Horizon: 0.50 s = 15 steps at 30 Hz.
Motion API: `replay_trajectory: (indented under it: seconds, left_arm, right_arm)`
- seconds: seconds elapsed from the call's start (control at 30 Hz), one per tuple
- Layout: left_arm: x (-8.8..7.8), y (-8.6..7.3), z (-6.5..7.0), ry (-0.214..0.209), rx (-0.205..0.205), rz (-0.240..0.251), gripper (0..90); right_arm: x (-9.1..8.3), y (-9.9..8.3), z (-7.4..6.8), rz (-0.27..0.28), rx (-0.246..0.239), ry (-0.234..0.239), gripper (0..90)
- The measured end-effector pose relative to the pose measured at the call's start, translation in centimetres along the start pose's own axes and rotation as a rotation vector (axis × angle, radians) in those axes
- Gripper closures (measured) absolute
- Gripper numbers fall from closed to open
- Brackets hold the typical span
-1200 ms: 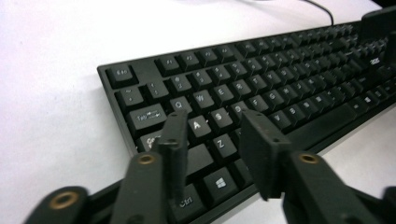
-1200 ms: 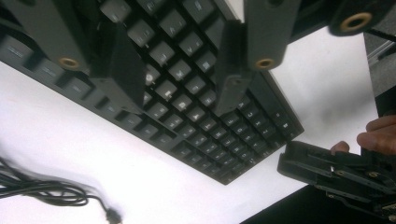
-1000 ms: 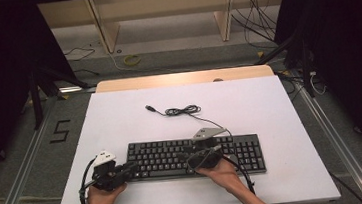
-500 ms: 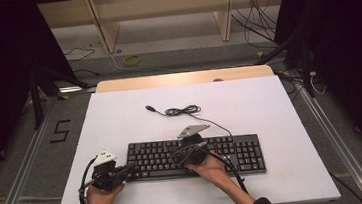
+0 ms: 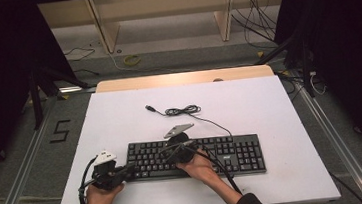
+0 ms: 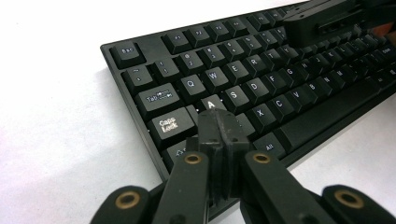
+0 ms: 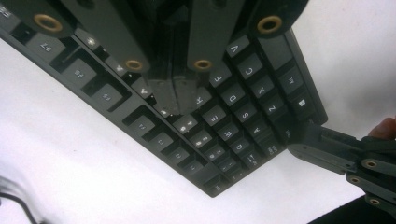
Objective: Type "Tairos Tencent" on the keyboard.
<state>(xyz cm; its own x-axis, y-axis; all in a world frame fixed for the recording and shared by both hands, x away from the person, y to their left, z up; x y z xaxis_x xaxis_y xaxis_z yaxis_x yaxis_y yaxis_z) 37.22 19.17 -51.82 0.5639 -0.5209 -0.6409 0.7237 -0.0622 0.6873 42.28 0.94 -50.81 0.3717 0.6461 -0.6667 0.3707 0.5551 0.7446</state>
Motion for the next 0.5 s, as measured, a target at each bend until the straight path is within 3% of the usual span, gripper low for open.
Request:
replay_trajectory:
  seconds: [0.5]
  left_arm:
    - [0.30, -0.14, -0.05, 0.007, 0.001, -0.019, 89.0]
  right_arm:
    - [0.94, -0.19, 0.13, -0.023, 0.008, -0.004, 90.0]
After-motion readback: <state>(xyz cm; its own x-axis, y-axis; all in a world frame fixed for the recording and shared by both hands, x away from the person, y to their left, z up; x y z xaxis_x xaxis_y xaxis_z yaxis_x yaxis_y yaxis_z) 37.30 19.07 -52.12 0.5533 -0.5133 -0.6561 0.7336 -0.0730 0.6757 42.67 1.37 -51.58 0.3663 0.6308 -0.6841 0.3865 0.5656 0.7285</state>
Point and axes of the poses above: each handheld gripper's, and its own axes: x roughly forward along the jaws, y roughly out of its top, z roughly to its right, the point moved 6 cm from there along x, roughly forward along the jaws, and after that the axes turned 10 degrees about -x, right-handed, at the moved point
